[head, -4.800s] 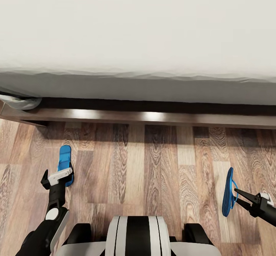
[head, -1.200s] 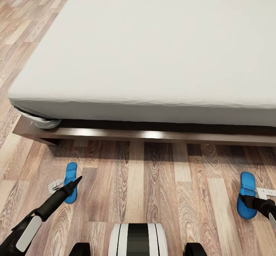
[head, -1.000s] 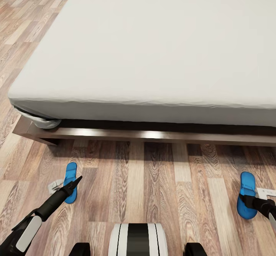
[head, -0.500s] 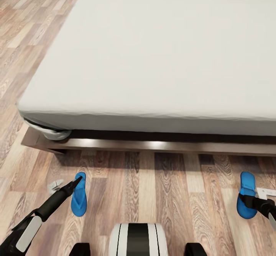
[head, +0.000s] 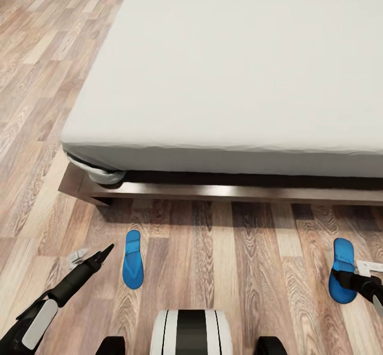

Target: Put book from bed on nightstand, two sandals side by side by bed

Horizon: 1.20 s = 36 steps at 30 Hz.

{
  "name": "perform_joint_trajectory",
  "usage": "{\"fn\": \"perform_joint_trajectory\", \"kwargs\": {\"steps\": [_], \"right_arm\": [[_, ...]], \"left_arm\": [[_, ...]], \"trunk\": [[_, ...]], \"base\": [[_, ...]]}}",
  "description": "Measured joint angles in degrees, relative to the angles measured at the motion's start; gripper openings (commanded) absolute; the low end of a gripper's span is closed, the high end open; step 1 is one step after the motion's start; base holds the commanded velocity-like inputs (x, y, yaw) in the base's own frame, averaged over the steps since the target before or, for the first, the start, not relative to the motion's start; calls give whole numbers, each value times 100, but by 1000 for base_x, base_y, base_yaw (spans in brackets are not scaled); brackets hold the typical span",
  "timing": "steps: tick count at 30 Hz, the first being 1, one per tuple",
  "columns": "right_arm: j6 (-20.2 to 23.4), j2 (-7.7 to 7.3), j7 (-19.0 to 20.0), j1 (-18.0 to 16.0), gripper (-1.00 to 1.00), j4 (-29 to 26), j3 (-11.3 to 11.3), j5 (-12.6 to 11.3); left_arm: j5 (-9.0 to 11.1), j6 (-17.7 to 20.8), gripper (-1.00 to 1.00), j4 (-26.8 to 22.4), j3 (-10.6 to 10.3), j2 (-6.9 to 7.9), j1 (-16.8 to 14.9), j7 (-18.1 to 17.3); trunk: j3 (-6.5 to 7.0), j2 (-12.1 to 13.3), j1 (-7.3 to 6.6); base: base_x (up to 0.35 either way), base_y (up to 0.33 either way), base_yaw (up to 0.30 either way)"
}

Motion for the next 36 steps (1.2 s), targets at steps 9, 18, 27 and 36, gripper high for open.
{"fn": "perform_joint_trajectory", "kwargs": {"steps": [9,18,27,36], "right_arm": [[9,0,-24,0,-100,0,5,-6],[13,1,-24,0,-100,0,5,-11],[13,7,-26,0,-100,0,4,-31],[58,1,1242,1,-100,-21,146,-31]], "left_arm": [[-1,8,100,0,1,11,2,-8],[-1,6,100,95,1,12,-2,-10],[-4,1,100,134,1,12,-1,-9],[-9,4,100,133,-8,5,-1,-13]], "trunk": [[0,0,-2],[0,0,-2],[0,0,-2],[0,0,-2]], "base": [[-43,299,0],[-1,317,0],[0,318,0],[0,318,0]]}}
